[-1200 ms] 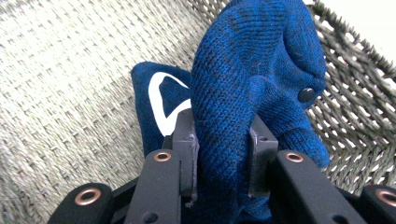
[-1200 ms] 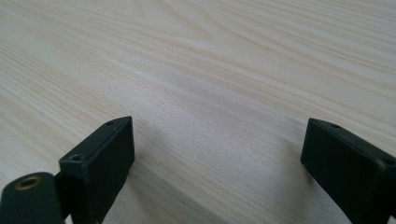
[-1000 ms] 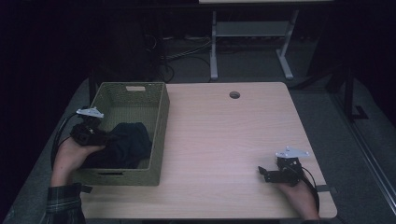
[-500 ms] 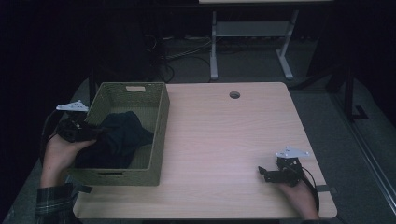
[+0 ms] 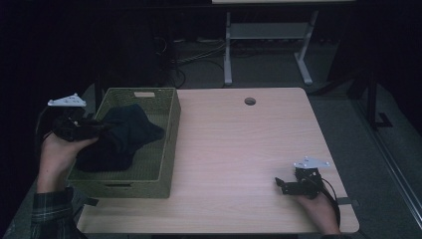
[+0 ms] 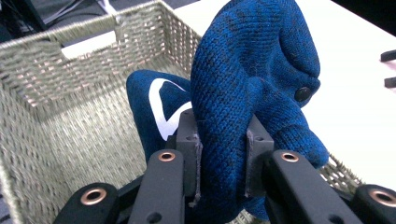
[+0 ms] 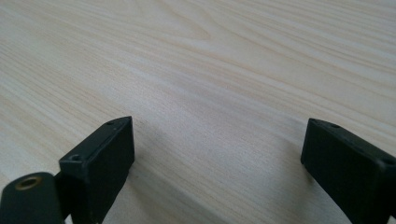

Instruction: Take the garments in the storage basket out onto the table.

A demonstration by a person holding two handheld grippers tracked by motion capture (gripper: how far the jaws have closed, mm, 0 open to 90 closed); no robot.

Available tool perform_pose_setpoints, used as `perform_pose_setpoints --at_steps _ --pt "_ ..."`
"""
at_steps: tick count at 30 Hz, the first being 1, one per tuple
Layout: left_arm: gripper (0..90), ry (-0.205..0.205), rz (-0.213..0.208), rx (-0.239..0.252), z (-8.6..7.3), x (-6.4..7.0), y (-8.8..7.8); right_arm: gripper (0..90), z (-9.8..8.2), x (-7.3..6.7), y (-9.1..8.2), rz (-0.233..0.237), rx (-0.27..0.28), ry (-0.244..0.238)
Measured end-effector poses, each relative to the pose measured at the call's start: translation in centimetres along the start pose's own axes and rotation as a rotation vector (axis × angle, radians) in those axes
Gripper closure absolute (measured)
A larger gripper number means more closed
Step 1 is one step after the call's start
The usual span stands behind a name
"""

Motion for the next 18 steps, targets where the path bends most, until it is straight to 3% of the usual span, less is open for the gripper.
perform_pose_setpoints --at_steps 8,18 --pt "73.5 0.024 0.004 0.023 1.5 0.6 -0.5 9.5 0.0 0.0 0.0 0.000 0.001 -0.003" --pt "73.9 0.065 -0.021 0.056 4.2 2.0 -0.8 9.5 0.0 0.0 0.0 0.000 0.002 -0.001"
Point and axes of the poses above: each handheld gripper's, and its own axes: y roughly forward along the jaws, z roughly out of its top, x roughly to its right, the point moved 3 cm from there along y, roughly forward along the jaws, and after that the axes turned 14 degrees about -z, right-handed, at the moved point
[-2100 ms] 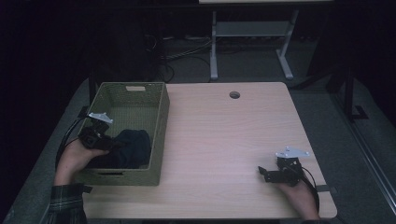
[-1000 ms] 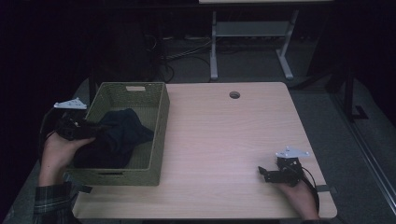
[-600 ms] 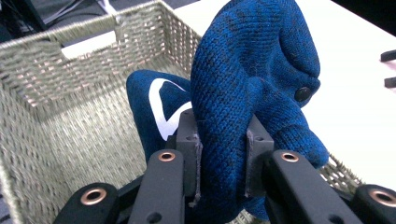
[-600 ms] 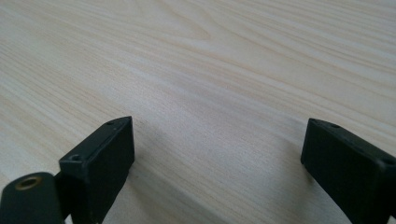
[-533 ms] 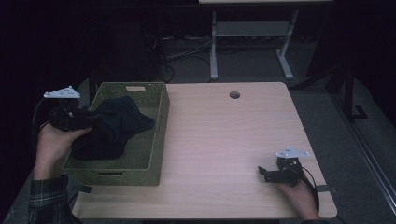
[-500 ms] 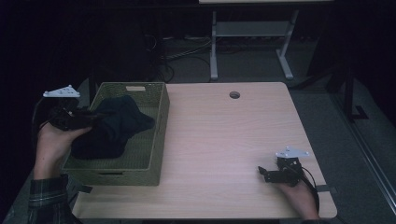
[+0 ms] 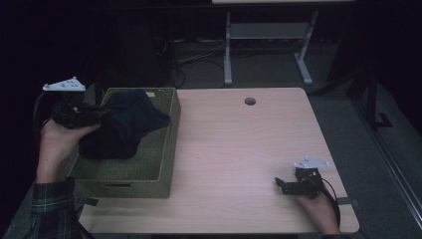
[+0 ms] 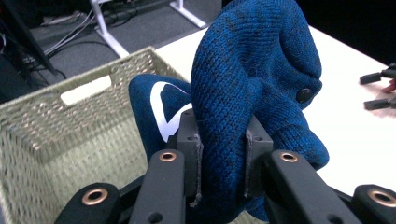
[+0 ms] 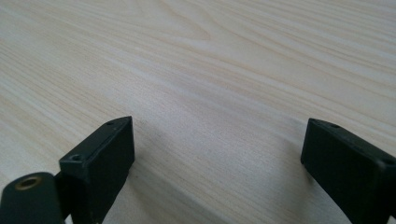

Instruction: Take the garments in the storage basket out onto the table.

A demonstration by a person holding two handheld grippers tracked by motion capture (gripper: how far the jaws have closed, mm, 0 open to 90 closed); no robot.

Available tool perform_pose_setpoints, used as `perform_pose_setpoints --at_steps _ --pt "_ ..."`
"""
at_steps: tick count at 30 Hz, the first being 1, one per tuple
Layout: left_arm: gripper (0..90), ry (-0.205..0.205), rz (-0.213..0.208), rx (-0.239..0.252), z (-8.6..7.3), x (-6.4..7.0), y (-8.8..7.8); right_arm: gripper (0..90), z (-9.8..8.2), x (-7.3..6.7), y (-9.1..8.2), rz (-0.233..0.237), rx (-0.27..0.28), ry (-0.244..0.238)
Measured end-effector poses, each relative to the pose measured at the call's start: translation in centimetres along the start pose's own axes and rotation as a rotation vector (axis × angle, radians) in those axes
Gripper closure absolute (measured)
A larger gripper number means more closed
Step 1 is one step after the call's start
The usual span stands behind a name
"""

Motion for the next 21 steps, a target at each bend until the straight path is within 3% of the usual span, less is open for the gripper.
perform_pose_setpoints --at_steps 21 --pt "74.0 0.076 -0.046 0.029 4.1 2.8 1.1 9.6 0.0 0.0 0.0 -0.001 0.000 0.000"
Point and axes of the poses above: each handheld gripper's, and its own axes: y roughly forward along the jaws, z roughly out of its top, x roughly to its right, the point moved 3 cm from there along y, roughly forward along the jaws, and after that the axes turned 14 degrees about -z, right-handed, at the moved point
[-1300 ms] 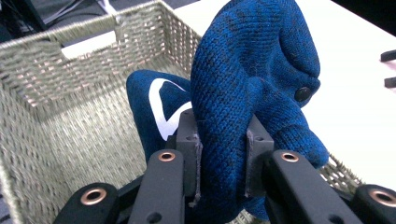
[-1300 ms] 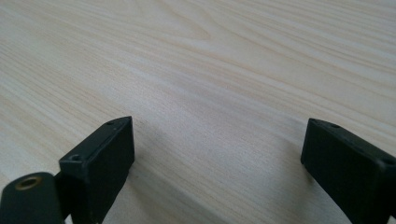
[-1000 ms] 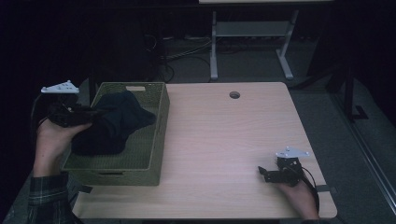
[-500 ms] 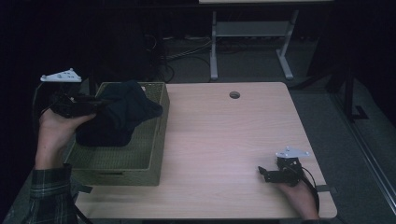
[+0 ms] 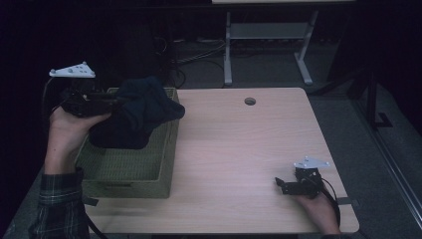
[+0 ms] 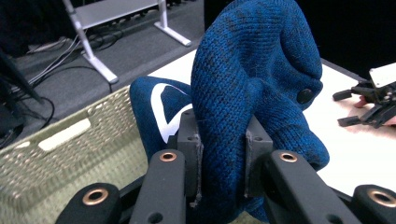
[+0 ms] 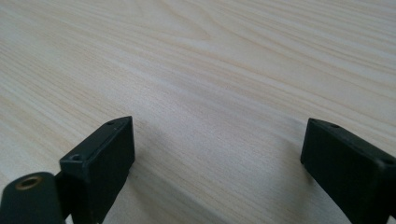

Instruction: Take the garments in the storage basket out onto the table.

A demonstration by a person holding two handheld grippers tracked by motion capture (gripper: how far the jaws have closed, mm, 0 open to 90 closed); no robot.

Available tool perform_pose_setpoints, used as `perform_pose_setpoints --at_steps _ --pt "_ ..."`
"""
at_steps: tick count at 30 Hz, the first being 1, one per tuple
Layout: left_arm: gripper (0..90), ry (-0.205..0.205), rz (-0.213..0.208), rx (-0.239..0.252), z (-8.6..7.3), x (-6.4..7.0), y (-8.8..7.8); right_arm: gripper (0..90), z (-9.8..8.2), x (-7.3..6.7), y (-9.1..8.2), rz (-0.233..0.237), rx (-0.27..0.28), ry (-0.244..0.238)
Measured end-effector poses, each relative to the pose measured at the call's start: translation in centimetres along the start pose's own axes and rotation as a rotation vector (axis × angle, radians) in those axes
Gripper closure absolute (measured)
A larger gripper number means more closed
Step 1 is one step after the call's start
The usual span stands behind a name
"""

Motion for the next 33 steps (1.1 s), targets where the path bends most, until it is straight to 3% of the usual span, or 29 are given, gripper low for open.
perform_pose_setpoints --at_steps 11,33 --pt "74.3 0.053 -0.030 0.007 2.5 1.7 1.8 9.6 0.0 0.0 0.0 -0.001 0.000 -0.002" --pt "74.5 0.115 -0.112 0.003 5.0 4.6 6.8 9.6 0.0 0.0 0.0 -0.001 0.000 -0.001"
Point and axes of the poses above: each handheld gripper's, and its own axes: y roughly forward along the jaws, z roughly out of its top, x roughly to its right, the point moved 3 cm from there along y, roughly forward along the jaws, and after that the axes turned 14 degrees about -z, right-handed, at the moved point
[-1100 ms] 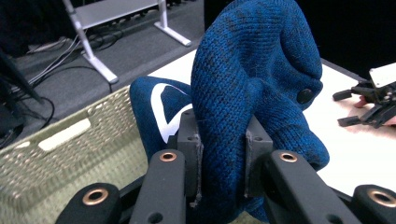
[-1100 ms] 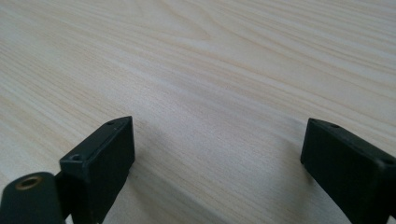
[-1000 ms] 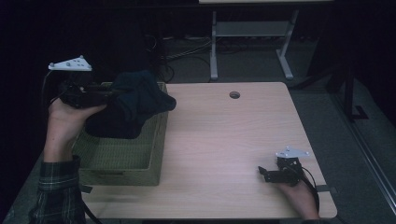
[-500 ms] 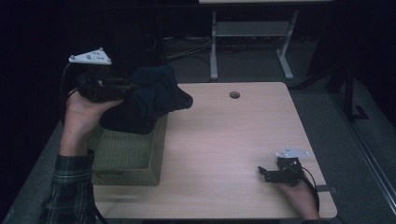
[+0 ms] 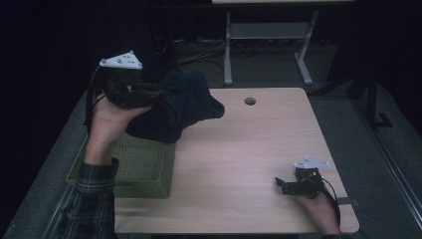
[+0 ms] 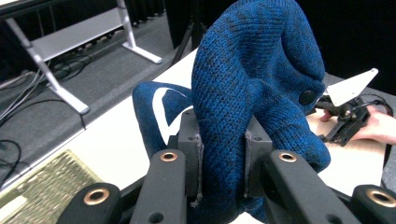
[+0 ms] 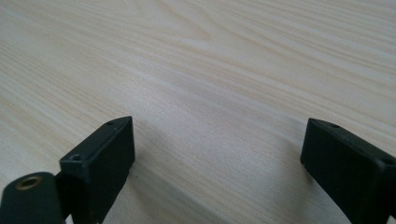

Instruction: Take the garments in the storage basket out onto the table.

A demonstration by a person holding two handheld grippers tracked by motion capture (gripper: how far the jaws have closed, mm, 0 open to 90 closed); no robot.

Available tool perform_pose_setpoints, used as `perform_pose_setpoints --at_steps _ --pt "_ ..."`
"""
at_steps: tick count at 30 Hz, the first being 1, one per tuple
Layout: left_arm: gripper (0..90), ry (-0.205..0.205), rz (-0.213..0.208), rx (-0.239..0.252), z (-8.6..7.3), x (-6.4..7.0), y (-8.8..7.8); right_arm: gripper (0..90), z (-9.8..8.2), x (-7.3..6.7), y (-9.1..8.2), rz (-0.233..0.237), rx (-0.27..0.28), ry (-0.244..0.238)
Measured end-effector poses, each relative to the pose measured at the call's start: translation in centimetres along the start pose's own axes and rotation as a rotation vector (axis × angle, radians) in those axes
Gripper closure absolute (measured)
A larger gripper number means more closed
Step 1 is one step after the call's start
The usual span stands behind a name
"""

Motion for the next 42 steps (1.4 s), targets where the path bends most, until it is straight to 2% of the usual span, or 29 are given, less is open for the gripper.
perform_pose_setpoints --at_steps 12,15,25,31,33,35,42 --pt "74.5 0.016 -0.052 0.012 1.0 1.3 3.1 9.6 0.0 0.0 0.0 -0.001 0.001 -0.002" --pt "74.5 0.017 -0.078 0.010 1.2 1.9 4.3 9.6 0.0 0.0 0.0 -0.001 0.001 -0.003" --pt "74.5 0.020 -0.137 0.005 1.1 3.4 7.3 9.7 0.0 0.0 0.0 0.001 0.000 -0.002" --pt "74.6 0.017 -0.164 0.000 0.8 4.0 8.9 9.6 0.0 0.0 0.0 0.004 0.000 -0.003" --pt "74.7 0.014 -0.176 -0.007 0.5 4.3 9.9 9.7 0.0 0.0 0.0 0.006 0.001 -0.002" --pt "74.7 0.012 -0.179 -0.009 0.4 4.4 10.1 9.6 0.0 0.0 0.0 0.007 0.001 -0.002" --pt "74.8 -0.020 -0.224 -0.016 -1.1 4.9 12.6 9.6 0.0 -0.1 0.0 0.008 0.002 -0.004"
Point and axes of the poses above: each handheld gripper's, and its own axes: y roughly forward along the jaws, z roughly out of its top, x roughly to its right, the point moved 3 cm from there along y, roughly forward along the jaws, and after that the axes turned 14 degrees about -z, right-handed, at the moved point
